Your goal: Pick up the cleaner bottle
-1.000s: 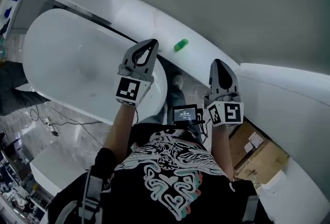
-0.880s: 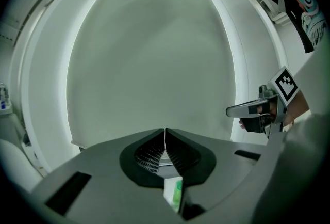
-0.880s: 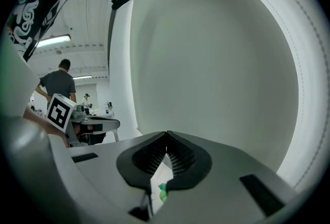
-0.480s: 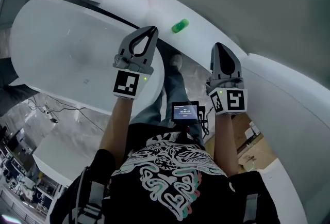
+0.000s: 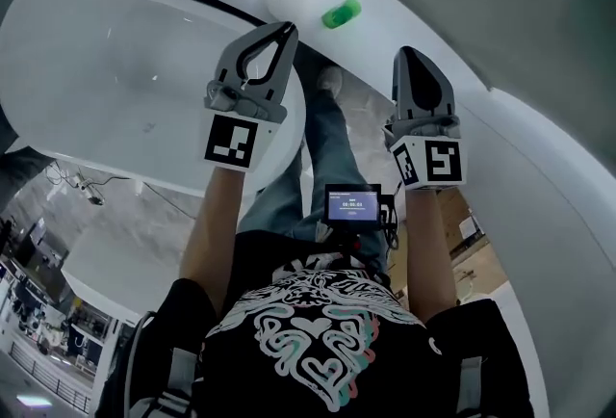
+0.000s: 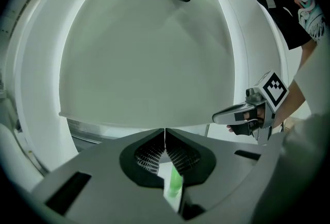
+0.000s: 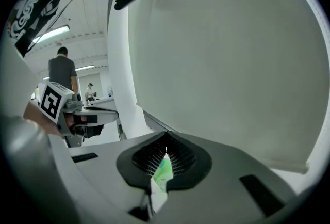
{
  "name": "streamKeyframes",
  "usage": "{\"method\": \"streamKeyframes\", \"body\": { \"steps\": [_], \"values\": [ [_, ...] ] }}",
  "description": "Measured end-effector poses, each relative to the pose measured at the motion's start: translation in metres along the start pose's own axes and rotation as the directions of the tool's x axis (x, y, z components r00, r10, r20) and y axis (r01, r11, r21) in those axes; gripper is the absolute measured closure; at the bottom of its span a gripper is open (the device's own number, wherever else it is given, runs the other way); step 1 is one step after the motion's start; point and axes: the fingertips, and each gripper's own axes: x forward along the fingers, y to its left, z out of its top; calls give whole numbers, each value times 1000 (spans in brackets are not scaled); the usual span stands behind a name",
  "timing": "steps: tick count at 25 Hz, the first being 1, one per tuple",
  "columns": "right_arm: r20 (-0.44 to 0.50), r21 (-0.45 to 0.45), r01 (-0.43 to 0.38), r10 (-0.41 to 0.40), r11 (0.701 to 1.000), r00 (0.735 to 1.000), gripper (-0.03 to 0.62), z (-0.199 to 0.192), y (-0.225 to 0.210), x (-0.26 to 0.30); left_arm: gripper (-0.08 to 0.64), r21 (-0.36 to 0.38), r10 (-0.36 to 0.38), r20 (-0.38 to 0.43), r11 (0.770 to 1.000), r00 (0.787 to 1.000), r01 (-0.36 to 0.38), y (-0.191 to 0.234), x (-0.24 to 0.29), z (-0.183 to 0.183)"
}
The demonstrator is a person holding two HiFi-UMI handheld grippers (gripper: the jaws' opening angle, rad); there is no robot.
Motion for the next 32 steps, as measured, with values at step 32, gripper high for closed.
{"method": "streamKeyframes", "body": {
  "steps": [32],
  "values": [
    [-54, -30, -6, 5, 1000, 999, 565, -101, -22, 66, 541, 64, -31, -157, 997, 987, 41, -2, 41, -144]
  ]
}}
